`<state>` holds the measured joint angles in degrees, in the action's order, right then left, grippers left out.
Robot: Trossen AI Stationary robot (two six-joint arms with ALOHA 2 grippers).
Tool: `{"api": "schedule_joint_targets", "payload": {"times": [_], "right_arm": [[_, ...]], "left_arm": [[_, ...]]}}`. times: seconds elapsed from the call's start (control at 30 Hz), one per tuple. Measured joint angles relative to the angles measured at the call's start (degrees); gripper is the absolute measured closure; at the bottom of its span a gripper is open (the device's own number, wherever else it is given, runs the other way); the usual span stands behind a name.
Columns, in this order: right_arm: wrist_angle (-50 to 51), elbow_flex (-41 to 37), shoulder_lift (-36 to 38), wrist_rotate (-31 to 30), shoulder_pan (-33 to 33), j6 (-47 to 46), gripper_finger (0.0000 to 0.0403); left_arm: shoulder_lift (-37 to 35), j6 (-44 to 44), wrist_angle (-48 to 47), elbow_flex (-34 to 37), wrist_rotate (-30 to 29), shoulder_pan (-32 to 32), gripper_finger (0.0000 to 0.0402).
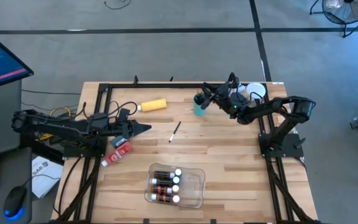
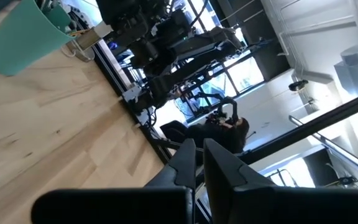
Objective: Pick & Place Paint Supplies
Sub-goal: Put the yellow paint bottle into the transparent bin
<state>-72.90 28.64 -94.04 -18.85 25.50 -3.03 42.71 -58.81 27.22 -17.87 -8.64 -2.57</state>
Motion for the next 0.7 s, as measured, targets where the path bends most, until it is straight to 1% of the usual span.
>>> {"api": "schedule_joint_targets", "payload": {"times": [0.17, 0.23, 0.3, 0.37, 0.5, 0.57, 0.7], "right_arm": [[-0.66, 0.57, 2.01, -0.01, -0.35, -0.02, 0.0276], [-0.58, 1.18, 4.68, 0.96, -0.55, -0.06, 0.0264], [2.36, 2.46, 8.02, 2.01, -1.07, -1.20, 0.0253], [9.91, 4.51, 12.17, 2.38, -1.50, -3.21, 0.0246], [30.45, 11.48, 19.15, 2.43, -3.47, -7.20, 0.0238], [40.15, 15.50, 20.85, 2.47, -4.99, -8.01, 0.0237], [54.66, 23.62, 21.86, 2.51, -7.97, -7.87, 0.0240]], "left_arm": [[0.09, -0.04, 0.40, 0.04, -0.10, 0.00, 0.0400], [0.09, -0.07, 2.46, 0.11, -0.63, 0.00, 0.0400], [0.09, -0.09, 6.02, 0.11, -1.63, 0.07, 0.0400], [0.09, -0.07, 10.16, 0.11, -3.17, 0.07, 0.0400], [0.09, 0.09, 18.38, 0.10, -7.44, 0.51, 0.0400], [0.09, 1.23, 22.15, 0.11, -9.10, 1.33, 0.0400], [0.09, 4.25, 28.29, 0.09, -11.43, 3.57, 0.0400]]}}
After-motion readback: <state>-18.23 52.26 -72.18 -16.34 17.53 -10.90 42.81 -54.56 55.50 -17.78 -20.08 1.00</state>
